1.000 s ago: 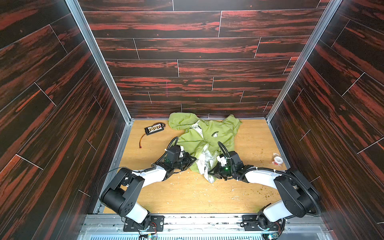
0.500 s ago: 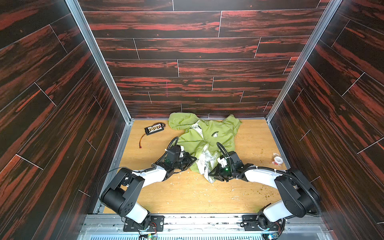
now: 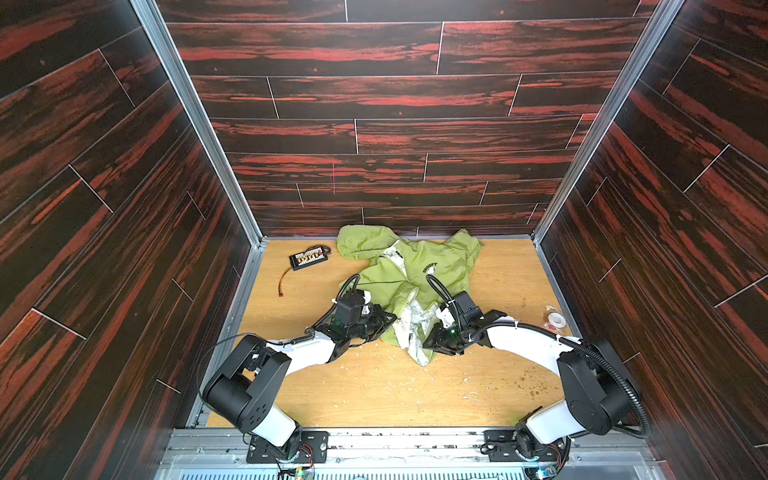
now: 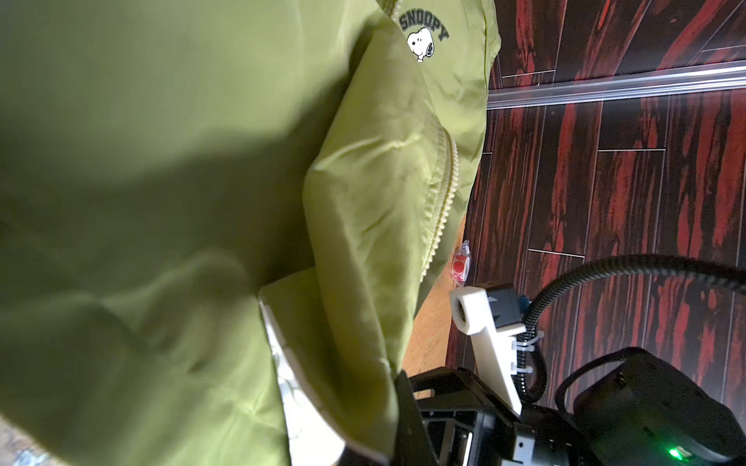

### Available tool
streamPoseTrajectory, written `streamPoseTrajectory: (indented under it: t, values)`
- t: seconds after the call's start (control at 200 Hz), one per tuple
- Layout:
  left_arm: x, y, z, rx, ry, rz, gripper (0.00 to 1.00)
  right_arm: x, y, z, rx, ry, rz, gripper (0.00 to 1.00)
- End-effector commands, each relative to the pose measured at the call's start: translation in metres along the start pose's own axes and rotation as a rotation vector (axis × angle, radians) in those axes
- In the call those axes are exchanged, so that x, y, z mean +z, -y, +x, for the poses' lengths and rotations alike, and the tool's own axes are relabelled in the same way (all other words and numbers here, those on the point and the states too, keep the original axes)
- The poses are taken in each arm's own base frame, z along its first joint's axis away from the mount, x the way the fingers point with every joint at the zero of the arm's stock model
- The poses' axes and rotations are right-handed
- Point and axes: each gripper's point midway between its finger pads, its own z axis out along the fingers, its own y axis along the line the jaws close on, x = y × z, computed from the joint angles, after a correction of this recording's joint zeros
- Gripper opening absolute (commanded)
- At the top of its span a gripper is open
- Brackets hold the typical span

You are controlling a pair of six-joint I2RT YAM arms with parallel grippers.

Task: Zip up the jacket

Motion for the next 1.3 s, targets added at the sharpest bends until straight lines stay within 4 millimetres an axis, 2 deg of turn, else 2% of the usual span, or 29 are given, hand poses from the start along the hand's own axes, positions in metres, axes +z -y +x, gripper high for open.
streamPoseTrajectory:
  t: [0.0, 0.14, 0.371, 0.536, 0.897, 1.297]
  values:
    - [0.005, 0.014, -0.005, 0.01, 0.016, 0.033, 0.0, -0.001, 0.012, 0.011, 0.008, -0.028, 0.052, 0.29]
    - [0.01, 0.017, -0.005, 0.014, 0.008, 0.036, 0.0, 0.004, 0.009, 0.016, 0.011, -0.037, 0.001, 0.3]
    - [0.017, 0.019, -0.005, 0.013, -0.001, 0.036, 0.0, 0.005, 0.013, 0.023, -0.034, -0.043, -0.012, 0.4]
    - [0.019, 0.018, -0.006, 0.01, 0.0, 0.033, 0.0, 0.007, 0.014, 0.023, -0.041, -0.049, -0.007, 0.42]
    - [0.024, 0.018, -0.005, 0.002, -0.002, 0.036, 0.0, 0.012, 0.012, 0.017, -0.043, -0.063, 0.004, 0.26]
    - [0.029, 0.019, -0.005, -0.001, -0.01, 0.042, 0.0, 0.017, 0.007, 0.018, -0.041, -0.089, -0.03, 0.25]
